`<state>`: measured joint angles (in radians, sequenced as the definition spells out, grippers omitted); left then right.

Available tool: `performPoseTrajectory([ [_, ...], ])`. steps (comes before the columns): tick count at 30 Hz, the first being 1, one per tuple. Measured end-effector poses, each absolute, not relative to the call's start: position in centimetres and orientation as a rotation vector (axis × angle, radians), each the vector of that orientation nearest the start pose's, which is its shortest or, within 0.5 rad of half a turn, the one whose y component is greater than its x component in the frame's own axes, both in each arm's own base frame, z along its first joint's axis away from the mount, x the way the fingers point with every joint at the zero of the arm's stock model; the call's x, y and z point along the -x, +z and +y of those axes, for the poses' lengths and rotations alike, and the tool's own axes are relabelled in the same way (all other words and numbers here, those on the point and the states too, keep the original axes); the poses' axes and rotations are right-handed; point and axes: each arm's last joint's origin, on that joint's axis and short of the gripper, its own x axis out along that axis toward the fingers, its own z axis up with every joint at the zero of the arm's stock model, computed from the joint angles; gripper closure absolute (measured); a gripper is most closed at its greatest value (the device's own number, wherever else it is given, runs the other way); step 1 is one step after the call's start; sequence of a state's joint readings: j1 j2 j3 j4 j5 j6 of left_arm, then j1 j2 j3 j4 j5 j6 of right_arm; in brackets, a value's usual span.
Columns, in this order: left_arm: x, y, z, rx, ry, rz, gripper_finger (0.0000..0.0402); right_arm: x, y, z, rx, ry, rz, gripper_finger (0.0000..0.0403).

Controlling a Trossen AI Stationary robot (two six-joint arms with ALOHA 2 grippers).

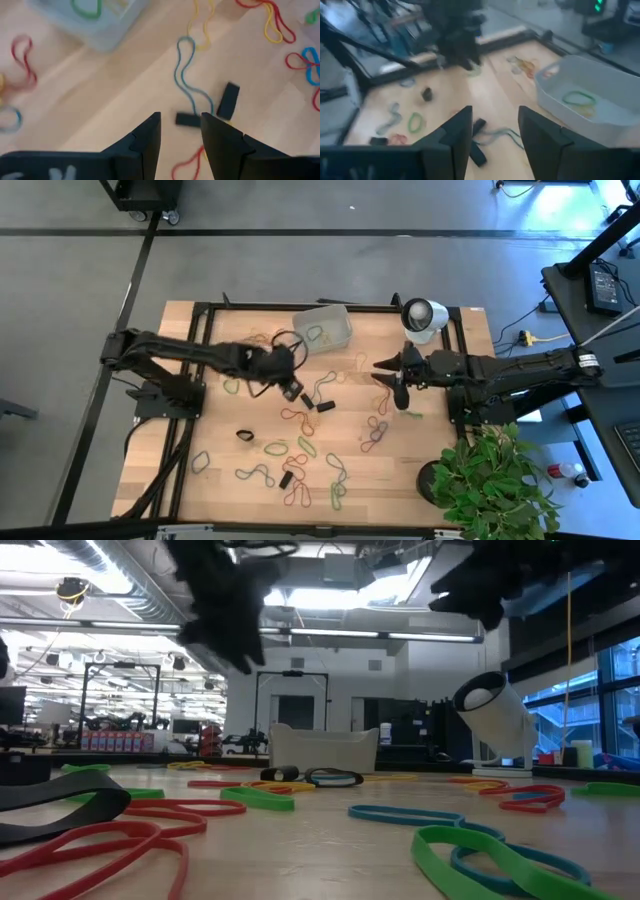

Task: Pick and place rubber bands into bin
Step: Put the red rubber band into the gray bin

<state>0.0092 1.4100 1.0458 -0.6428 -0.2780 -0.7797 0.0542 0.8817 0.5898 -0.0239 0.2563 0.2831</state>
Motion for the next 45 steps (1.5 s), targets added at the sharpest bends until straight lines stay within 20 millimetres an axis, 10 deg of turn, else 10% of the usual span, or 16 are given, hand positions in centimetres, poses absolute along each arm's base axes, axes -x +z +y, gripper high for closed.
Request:
performPoseTrajectory([
  [10, -22.0, 23.0, -1.4, 0.637, 0.559, 0.694, 0.0267, -24.4, 28.0, -0.1, -0.428, -0.485, 0.794, 0.0241],
  [20, -16.9, 24.4, -1.2, 0.518, 0.506, 0.638, 0.0267, -29.1, 22.9, 0.6, -0.724, -0.689, 1.137, 0.0240],
  [30, -13.9, 25.4, -0.5, 0.408, 0.505, 0.653, 0.0267, -28.0, 16.7, 0.8, -0.961, -0.919, 1.316, 0.0258],
  [45, -13.5, 25.5, -0.5, 0.349, 0.451, 0.672, 0.0267, -25.6, 12.8, 0.8, -1.104, -1.063, 1.252, 0.0323],
])
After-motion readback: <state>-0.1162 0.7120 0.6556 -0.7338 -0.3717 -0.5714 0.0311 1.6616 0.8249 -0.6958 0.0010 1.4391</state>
